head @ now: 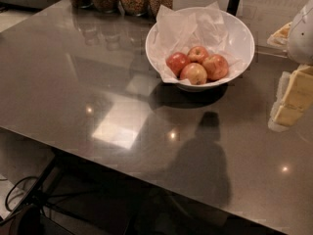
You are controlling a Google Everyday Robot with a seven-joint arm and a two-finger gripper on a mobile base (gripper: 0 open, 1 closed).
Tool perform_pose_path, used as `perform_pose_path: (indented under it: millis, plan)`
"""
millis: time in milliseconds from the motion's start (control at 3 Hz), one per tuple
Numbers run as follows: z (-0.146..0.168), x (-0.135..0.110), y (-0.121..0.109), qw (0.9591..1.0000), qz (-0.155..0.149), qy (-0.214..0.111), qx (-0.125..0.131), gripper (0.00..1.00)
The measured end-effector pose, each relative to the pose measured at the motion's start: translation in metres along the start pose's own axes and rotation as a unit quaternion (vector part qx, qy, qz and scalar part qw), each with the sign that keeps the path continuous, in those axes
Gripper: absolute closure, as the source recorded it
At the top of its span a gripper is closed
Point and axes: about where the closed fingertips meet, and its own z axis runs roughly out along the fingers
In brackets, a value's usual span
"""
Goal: Pick apple from white bowl
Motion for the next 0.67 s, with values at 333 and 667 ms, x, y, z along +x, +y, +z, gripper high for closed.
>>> perform_pose_path:
  millis: [333, 667]
  plan:
    - [0.0, 0.0, 0.0, 1.0, 0.0, 0.0, 0.0, 0.0]
    - [-0.003, -0.015, -0.013, 0.9984, -0.022, -0.051, 0.0, 0.0]
